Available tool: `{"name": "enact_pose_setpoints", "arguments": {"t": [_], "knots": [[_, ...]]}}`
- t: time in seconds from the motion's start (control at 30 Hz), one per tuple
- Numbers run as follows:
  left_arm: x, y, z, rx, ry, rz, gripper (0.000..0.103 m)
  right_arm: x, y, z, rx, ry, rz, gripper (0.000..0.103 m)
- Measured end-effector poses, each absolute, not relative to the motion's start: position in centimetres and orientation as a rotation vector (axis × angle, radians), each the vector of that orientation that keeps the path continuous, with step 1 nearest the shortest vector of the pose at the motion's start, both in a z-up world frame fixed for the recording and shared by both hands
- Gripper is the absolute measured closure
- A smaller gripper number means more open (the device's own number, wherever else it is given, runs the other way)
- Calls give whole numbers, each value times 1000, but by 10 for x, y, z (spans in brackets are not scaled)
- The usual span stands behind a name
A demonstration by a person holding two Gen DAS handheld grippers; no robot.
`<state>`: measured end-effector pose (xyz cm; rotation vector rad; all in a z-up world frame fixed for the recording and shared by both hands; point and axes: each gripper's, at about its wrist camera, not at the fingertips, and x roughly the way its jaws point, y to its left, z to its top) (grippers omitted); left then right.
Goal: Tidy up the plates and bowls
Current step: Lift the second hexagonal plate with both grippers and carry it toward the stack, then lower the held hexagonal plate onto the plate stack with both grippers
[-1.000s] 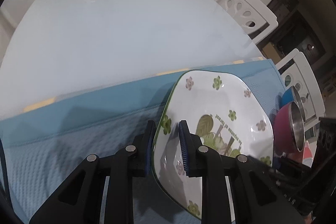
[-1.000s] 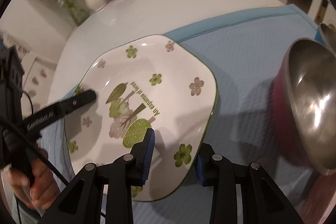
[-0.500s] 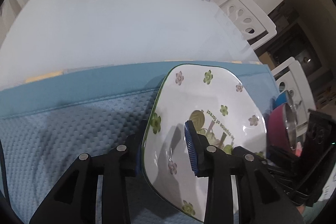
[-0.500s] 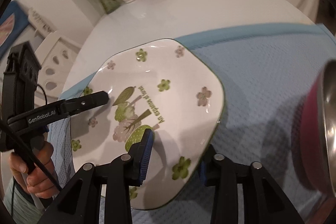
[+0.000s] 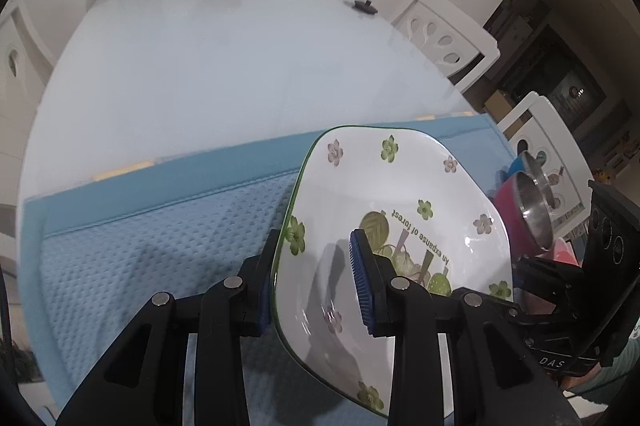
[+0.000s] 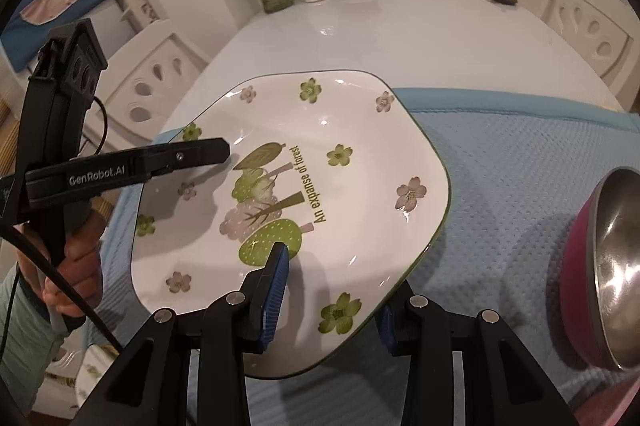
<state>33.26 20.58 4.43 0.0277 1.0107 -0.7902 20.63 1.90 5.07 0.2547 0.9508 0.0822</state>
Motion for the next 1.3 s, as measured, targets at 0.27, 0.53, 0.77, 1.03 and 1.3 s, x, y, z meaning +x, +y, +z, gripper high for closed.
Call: {"name": "enact_pose_setpoints", "arguments": {"t": [0.27,0.53,0.77,1.03,1.3], "knots": [[294,216,94,4,930,-759,74,174,29,96,258,915,109,66],[234,238,125,-38,910,-721,74,115,47,133,278,926,121,65],[169,274,127,-78,925,-663,74,51,83,140,306,966,155,66],[113,317,104,-127,979,-587,74,-3,126,126,247,1023,226,66],[78,350,64,-202,1061,-528,74,-30,155,92,205,1098,289,66]]}}
